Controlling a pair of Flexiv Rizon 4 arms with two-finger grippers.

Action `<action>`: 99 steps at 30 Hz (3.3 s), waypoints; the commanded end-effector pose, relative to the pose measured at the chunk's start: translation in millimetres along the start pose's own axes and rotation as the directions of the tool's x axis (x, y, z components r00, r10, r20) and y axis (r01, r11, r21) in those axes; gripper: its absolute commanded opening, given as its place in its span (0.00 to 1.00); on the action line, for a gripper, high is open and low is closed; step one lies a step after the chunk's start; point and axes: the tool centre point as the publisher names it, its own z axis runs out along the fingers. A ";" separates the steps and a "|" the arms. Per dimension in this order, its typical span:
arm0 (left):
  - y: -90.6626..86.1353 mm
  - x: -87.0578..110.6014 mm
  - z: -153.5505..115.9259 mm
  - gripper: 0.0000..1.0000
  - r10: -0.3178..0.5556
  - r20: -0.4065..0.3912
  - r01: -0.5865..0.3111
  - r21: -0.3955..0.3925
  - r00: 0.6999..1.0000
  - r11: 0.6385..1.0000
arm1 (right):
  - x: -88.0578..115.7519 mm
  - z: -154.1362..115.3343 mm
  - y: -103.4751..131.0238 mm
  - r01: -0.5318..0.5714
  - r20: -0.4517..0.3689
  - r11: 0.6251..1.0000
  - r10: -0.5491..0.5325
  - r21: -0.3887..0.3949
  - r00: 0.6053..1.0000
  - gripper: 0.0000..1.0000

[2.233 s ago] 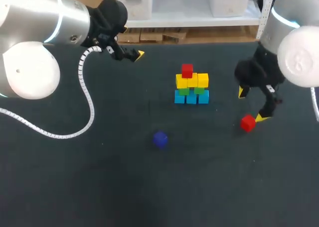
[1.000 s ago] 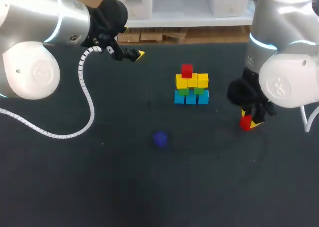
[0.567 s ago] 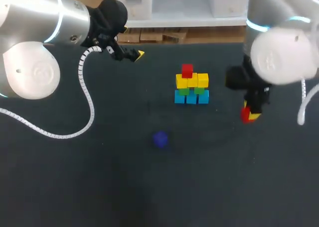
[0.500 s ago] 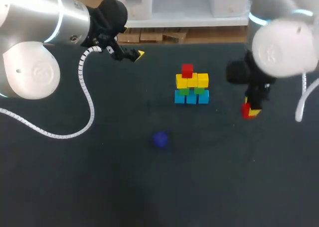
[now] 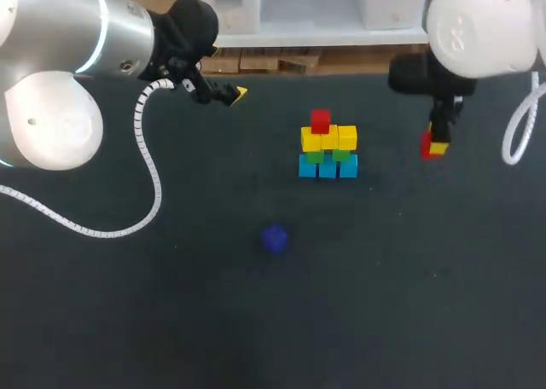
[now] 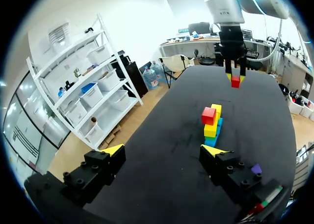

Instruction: Place the blue cubes, place green cubes on the blue cubes, place the yellow cubes on the green cubes, then place the red cubes on the yellow cubes, and place purple cube on the red cubes.

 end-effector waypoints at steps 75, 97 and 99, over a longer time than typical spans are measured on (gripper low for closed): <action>1.2 1.1 0.0 1.00 0.002 0.006 -0.002 0.004 1.000 1.000 | -139.2 -5.6 -49.9 0.074 0.069 0.997 -0.074 -0.001 0.995 0.00; 1.2 1.1 0.0 1.00 0.002 0.006 -0.002 0.004 1.000 1.000 | -143.8 1.7 -50.7 0.082 0.057 0.997 -0.081 -0.011 0.995 0.00; 1.2 1.1 0.0 1.00 0.002 0.006 -0.002 0.004 1.000 1.000 | -143.8 1.8 -50.7 0.082 0.058 0.997 -0.081 -0.012 0.995 0.00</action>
